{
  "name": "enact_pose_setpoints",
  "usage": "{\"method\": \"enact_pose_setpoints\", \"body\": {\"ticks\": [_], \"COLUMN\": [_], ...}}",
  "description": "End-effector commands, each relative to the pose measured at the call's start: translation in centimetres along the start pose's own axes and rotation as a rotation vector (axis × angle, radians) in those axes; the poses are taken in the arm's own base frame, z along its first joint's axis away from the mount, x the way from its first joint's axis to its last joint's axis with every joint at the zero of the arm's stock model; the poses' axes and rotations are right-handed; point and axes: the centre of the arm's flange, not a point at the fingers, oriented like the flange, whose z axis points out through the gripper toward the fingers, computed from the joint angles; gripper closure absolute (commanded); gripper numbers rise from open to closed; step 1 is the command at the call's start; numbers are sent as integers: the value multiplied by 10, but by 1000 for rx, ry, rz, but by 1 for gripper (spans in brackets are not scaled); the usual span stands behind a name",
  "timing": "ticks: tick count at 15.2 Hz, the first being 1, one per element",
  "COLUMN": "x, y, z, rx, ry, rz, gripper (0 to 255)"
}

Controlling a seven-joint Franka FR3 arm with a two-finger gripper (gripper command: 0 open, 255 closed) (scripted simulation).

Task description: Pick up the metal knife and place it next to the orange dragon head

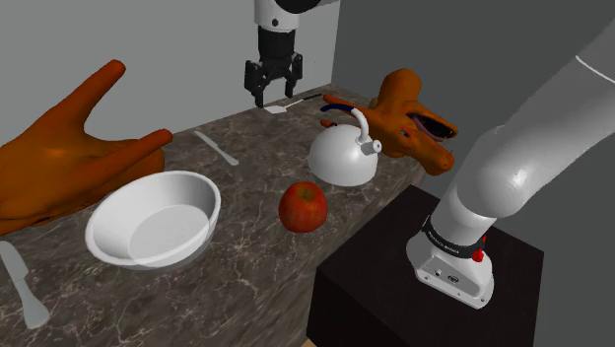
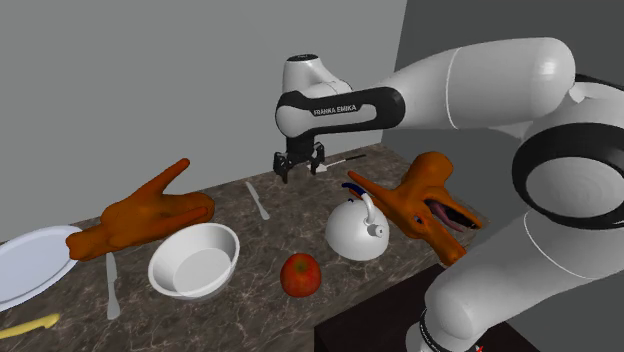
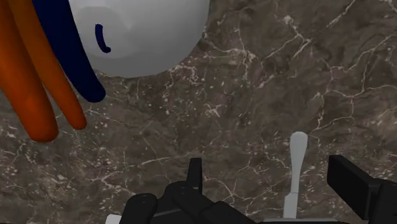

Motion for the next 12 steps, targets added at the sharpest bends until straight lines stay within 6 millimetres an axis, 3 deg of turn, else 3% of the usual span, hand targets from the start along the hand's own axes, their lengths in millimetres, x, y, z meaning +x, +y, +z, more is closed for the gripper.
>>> {"method": "enact_pose_setpoints", "body": {"ticks": [1, 12], "x": [18, 115], "y": [-13, -78], "z": [19, 107], "rx": [-5, -42], "ry": [2, 7], "rz": [-1, -11], "gripper": [0, 0]}}
